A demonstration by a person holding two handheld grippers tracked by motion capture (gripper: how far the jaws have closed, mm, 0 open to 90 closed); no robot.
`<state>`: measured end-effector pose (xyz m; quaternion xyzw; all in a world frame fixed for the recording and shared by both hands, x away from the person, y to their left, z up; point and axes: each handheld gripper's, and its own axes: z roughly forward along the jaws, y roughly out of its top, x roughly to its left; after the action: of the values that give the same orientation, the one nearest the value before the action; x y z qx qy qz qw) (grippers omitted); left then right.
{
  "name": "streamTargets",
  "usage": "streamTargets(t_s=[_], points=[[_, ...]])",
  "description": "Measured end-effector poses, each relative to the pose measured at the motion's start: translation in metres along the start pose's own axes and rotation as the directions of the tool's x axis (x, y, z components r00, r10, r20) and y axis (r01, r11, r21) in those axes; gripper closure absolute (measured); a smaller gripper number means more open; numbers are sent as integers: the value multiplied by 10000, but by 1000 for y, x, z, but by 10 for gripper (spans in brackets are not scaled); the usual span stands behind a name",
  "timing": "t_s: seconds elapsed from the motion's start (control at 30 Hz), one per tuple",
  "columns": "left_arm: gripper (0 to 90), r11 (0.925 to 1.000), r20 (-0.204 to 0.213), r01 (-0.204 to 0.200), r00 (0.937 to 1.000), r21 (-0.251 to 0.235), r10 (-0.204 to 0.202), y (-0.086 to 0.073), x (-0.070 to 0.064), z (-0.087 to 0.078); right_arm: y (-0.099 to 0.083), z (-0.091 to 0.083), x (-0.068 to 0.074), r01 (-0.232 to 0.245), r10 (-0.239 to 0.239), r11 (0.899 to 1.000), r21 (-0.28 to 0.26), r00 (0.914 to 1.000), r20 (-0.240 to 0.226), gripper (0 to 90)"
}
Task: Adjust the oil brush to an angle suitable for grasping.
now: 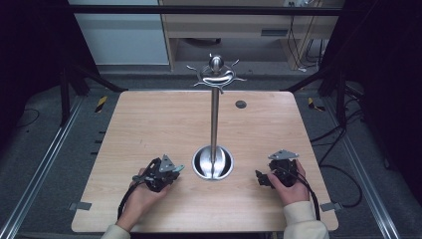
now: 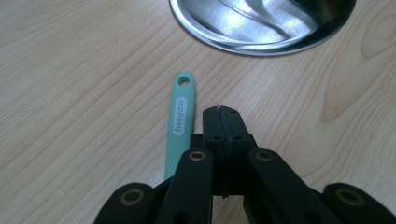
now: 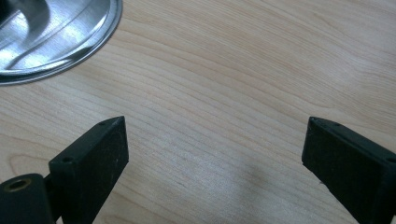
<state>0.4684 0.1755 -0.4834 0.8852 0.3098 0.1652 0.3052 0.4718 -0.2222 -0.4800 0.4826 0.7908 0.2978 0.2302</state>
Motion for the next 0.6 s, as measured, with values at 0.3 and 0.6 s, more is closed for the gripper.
streamTargets(t_s=[0.3,0.6], points=[[900,9997,-356,9,9994,250,0,-3,2,3,0,0,1,15,-15,10000,-12,10000,-2,78],[900,9995,-637,203,9978,228,-188,-5,9,3,0,0,0,15,-15,10000,-15,10000,8,78]])
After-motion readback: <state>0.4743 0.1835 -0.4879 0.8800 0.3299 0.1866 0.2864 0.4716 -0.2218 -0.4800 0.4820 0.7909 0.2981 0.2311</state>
